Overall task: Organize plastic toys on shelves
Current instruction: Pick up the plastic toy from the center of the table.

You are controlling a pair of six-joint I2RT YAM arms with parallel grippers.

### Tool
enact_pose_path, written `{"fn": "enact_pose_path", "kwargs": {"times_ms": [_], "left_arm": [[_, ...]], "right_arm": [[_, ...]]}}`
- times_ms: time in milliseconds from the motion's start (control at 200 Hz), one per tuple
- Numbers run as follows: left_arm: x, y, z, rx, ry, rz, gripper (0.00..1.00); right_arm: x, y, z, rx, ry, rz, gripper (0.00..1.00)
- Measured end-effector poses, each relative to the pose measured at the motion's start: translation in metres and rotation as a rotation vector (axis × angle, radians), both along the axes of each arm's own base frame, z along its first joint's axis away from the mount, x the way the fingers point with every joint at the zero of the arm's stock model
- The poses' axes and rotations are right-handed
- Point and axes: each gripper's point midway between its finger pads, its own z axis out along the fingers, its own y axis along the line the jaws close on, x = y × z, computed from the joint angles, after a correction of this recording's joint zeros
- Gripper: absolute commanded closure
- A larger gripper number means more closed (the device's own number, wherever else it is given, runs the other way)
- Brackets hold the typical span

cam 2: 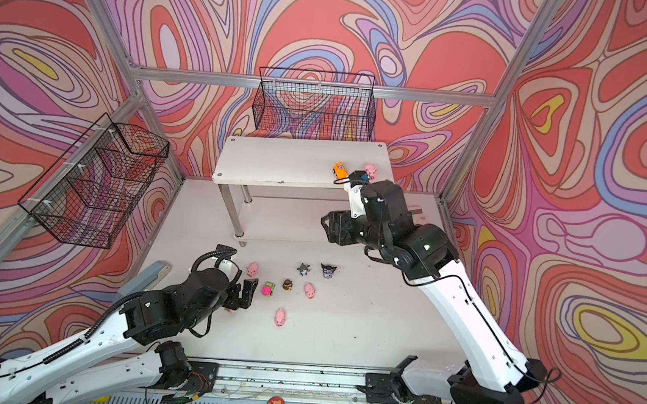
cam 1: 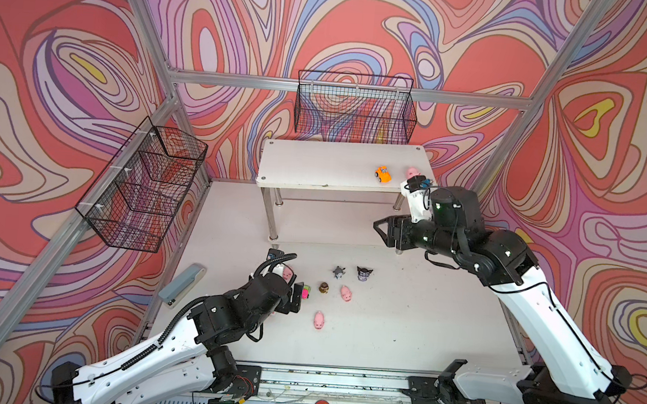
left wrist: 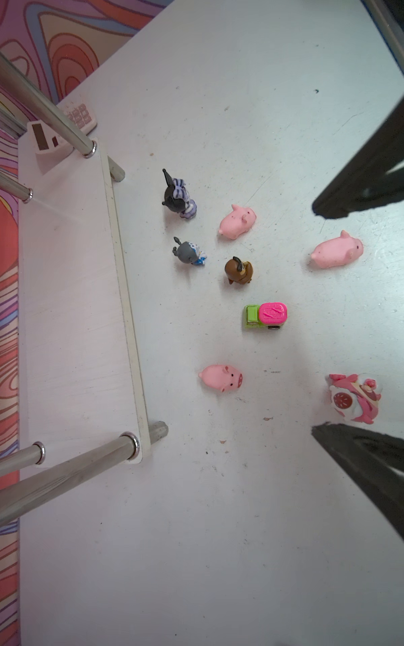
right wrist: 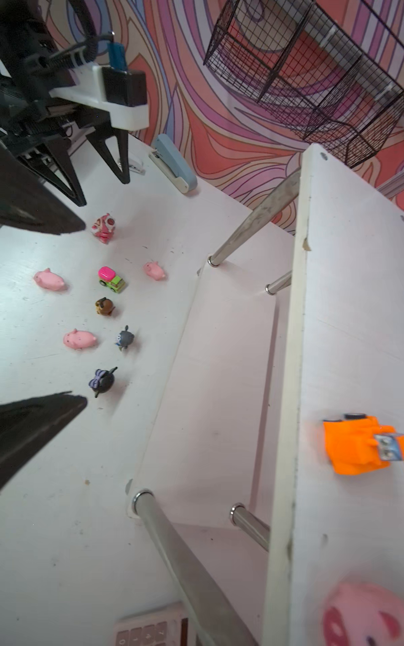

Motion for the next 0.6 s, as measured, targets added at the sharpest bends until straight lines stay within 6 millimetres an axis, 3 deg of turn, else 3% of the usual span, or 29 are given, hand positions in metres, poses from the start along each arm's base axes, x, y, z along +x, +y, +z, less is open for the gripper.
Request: {"fn": "enact_pose_path", "kwargs": {"times_ms": [145,165,205,601], "left_arm": [[0.002,-0.006,-0.017,0.026,0.055,0.012,0.06],[0.003,-0.008,-0.021,0.032,0.067,0.014,0.06],[0.004,-0.01,-0.026,0.042,0.082,0.015,0.06],[0.011,-0.025,-0.079,0.159,0.206,0.03,0.11]], "right_arm": [[-0.018,-0.009,-0.014,0.007,0.026,-0.002,0.21],[-0.02,-0.011,-0.016,0.008,0.029,-0.004,0.14],[-0.024,-0.013,-0.019,0.012,0.035,-0.005,0.13],[-0.039,-0.02,-0.048,-0.01,0.085,0.003,0.12]]}}
